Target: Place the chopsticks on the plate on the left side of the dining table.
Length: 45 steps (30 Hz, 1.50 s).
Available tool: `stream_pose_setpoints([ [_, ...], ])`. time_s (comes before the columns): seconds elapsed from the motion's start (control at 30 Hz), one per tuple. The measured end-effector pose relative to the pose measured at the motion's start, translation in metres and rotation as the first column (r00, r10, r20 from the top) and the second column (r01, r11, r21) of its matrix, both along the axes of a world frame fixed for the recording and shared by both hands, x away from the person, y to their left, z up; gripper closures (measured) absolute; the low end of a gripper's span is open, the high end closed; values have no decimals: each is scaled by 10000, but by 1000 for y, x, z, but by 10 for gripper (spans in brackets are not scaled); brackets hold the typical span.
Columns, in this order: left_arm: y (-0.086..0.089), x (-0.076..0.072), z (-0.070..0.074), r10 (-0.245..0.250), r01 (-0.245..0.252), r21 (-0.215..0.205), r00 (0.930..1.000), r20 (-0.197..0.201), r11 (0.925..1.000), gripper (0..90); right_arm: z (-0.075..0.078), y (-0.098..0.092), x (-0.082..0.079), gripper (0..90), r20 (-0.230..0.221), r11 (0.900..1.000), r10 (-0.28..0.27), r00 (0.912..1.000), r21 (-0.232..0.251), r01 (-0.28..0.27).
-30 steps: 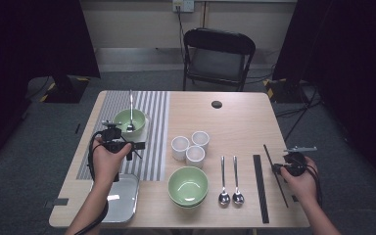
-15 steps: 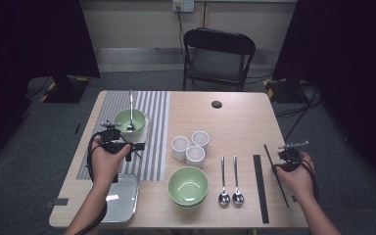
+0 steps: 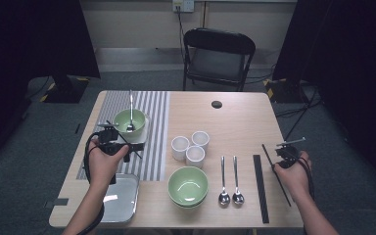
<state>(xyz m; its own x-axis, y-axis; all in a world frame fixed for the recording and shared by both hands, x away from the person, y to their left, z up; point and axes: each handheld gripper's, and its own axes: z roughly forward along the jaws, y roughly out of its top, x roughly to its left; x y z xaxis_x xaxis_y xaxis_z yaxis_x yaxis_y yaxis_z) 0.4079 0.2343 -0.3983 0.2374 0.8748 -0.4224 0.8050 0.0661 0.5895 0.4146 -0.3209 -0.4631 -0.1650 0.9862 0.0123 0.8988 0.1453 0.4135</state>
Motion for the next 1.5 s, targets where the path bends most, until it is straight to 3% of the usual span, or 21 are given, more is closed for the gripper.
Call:
stream_pose_setpoints([
  [0.1,1,-1,1,24,-24,-1,10000,36,10000,376,0,-1,0,870,12,9999,-16,10000,150,16],
  [0.23,2,1,-1,-21,21,14,10000,-79,10000,374,-2,-14,1,871,-49,9908,-361,9993,1307,365],
  [0.47,-2,4,-3,-141,140,-62,9998,-125,9999,372,1,-22,-1,870,161,9811,-265,9995,1922,229],
  [0.83,-20,3,7,-724,723,-126,9974,-49,9973,360,39,-27,0,870,1228,9423,-356,9918,3347,-76],
  [1.03,-30,2,10,-991,991,-130,9951,-12,9950,360,57,-18,2,870,1809,9324,-191,9833,3583,-478],
  [1.23,-45,0,15,-1420,1422,-338,9898,79,9893,357,80,2,9,870,2474,9130,42,9689,3944,-1047],
  [1.33,-57,-2,20,-1873,1880,-523,9821,186,9808,354,87,11,11,870,2724,8995,88,9621,4182,-1266],
  [1.5,-72,-4,23,-2197,2208,-509,9752,268,9740,352,96,28,16,870,2909,8901,248,9564,4292,-1536],
])
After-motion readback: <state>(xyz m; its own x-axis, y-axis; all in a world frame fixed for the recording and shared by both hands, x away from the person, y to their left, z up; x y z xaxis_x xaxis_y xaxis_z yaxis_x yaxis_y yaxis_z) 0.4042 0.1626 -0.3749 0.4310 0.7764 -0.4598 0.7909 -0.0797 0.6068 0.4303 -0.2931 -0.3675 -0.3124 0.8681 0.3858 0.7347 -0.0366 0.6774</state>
